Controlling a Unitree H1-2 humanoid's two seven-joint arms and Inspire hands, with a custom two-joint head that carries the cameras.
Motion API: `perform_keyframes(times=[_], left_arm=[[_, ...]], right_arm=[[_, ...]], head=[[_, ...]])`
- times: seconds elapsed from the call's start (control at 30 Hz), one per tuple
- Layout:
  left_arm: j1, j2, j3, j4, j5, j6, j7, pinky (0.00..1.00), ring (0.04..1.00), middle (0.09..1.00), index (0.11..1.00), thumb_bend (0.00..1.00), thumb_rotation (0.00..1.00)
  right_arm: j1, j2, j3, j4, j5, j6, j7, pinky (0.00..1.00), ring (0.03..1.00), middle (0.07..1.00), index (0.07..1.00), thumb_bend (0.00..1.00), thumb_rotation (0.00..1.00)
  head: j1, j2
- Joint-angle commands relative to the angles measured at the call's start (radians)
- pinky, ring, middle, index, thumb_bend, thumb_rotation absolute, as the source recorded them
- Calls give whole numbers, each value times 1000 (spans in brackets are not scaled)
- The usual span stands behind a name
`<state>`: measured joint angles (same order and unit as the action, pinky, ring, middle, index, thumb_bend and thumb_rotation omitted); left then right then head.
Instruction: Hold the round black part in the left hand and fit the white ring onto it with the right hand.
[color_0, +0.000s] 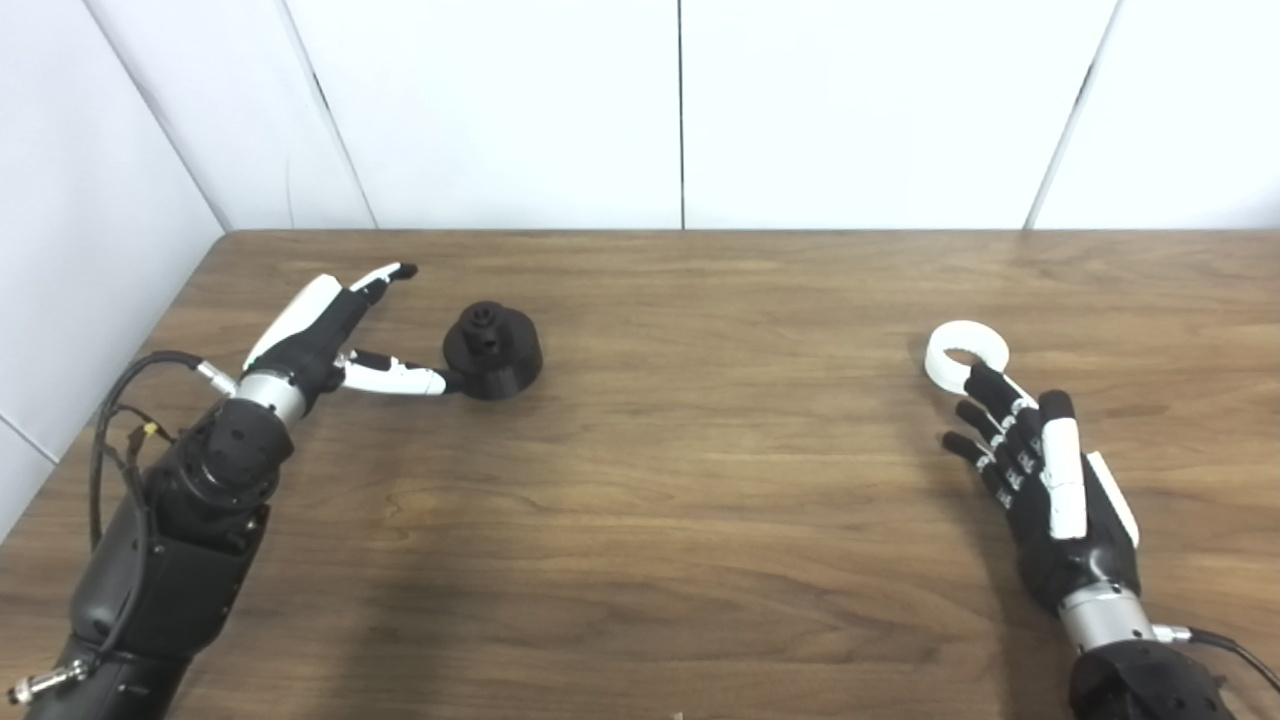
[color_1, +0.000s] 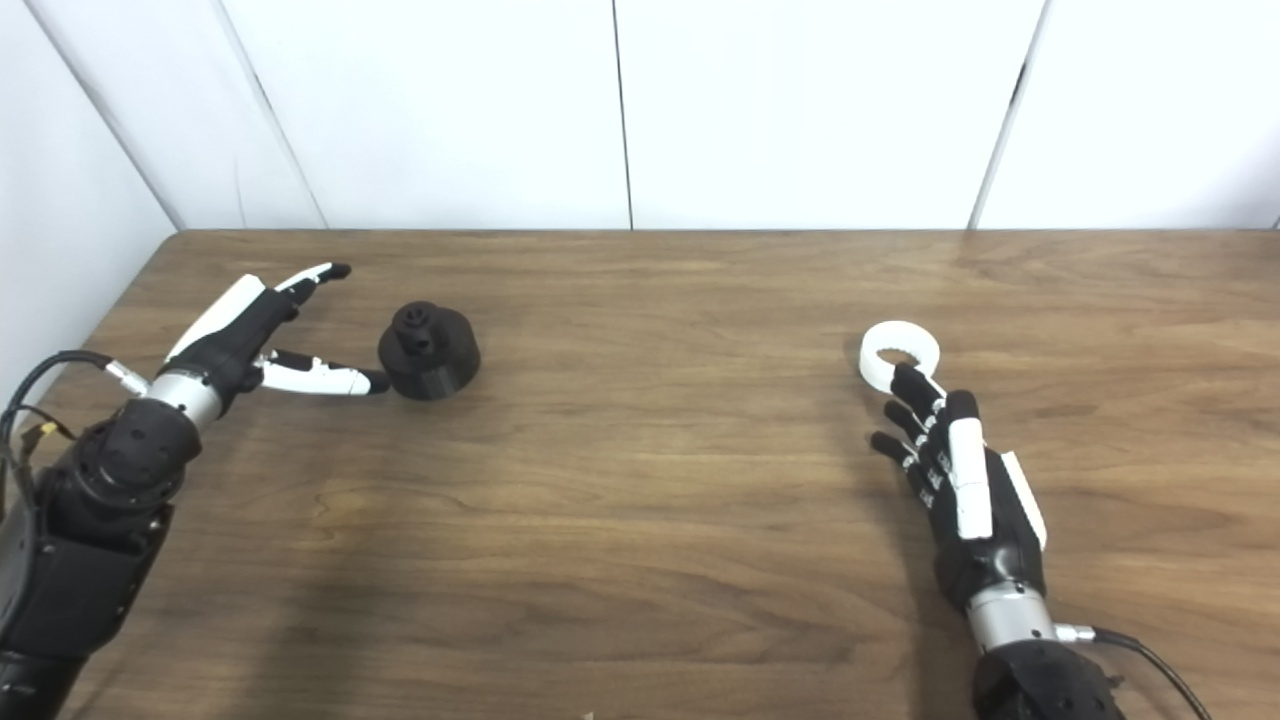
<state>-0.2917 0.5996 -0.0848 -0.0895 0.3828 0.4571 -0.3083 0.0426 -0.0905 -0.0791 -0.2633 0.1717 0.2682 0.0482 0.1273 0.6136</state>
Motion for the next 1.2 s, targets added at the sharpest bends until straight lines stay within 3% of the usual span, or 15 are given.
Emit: perform_keyframes(times=[0.0, 0.37, 1.17], left_arm=[[-54, 47, 5, -4, 22, -33, 4, 919, 1000, 982, 905, 1000, 312], [-76, 49, -25, 28, 42, -31, -15, 919, 1000, 982, 844, 1000, 283], [-107, 30, -59, 107, 62, -70, -21, 924, 1000, 969, 852, 1000, 278]], right_arm=[[-7, -2, -6, -11, 12, -44, 12, 853, 921, 920, 867, 639, 999], [-5, -4, -10, -5, 12, -56, 18, 844, 915, 913, 860, 650, 991], [6, 5, -10, -18, 1, -57, 11, 826, 920, 927, 870, 648, 998]], head=[[1, 0], [3, 1], [-9, 3]])
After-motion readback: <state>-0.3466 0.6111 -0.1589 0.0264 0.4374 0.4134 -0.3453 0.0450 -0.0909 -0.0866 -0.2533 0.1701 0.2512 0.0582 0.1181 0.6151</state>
